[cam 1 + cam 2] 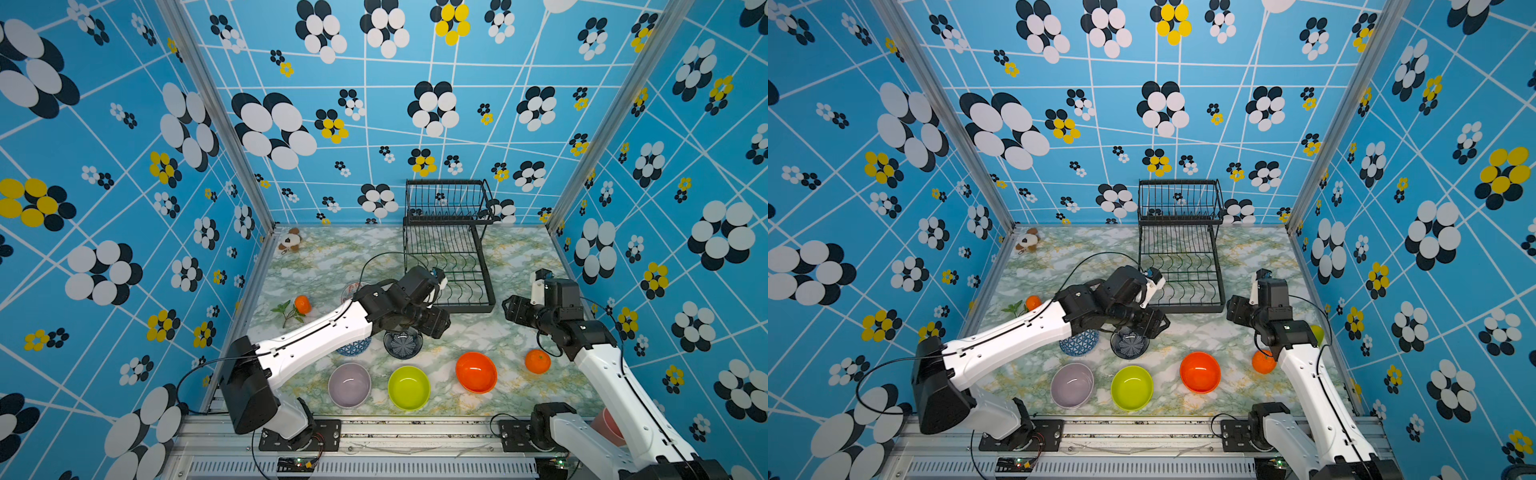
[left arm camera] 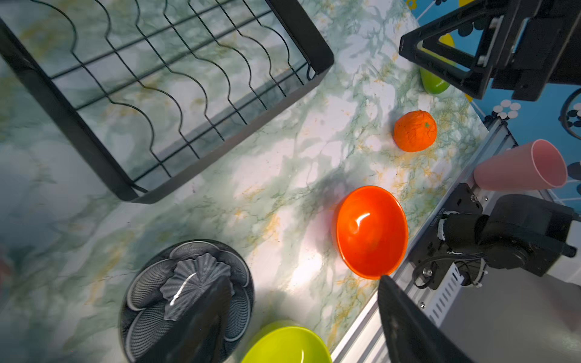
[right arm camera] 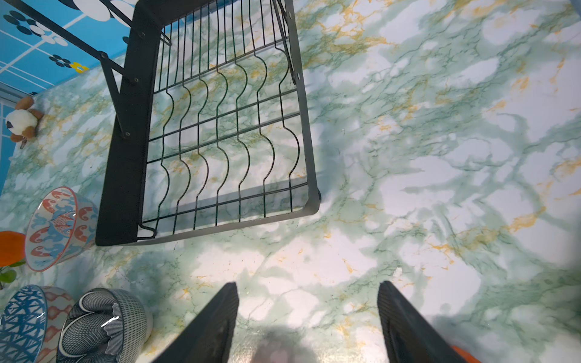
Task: Load bowls into a dish rack
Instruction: Pick up the bowl from the bottom-center of the table.
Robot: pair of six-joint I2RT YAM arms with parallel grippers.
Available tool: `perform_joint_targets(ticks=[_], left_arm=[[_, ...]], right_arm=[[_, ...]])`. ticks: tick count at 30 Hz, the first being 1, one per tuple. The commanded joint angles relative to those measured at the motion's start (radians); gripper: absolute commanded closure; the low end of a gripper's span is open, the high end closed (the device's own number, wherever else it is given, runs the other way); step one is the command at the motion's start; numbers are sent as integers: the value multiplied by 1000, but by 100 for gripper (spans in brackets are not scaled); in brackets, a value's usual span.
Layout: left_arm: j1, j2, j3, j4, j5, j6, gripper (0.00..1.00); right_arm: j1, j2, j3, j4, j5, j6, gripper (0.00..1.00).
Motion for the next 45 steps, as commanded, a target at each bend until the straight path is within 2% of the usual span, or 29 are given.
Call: perform_joint_targets(ticks=[1, 6, 15, 24, 36, 40, 41, 45], left_arm=[[-56, 103, 101, -96, 17, -4, 28], [-98, 225, 179, -126, 74, -2, 27], [-122, 372, 242, -163, 135, -27, 29], [-132, 457, 282, -203, 97, -44, 34], [-134, 536, 319, -230, 43, -61, 49], [-134, 549, 324, -223, 39, -73, 56], [-134, 552, 325, -219, 42, -75, 61], [-134, 565, 336, -227, 39, -78, 69]], right_arm=[[6, -14, 25, -71, -20, 44, 28], [6, -30, 6, -81, -23, 64, 28], [7, -36, -30, -65, -43, 86, 27], [6, -30, -44, -57, -49, 93, 26], [6, -34, -61, -50, -54, 107, 27], [7, -33, -62, -44, -57, 112, 27], [7, -32, -62, -43, -58, 113, 27], [7, -26, -58, -41, -64, 112, 27]])
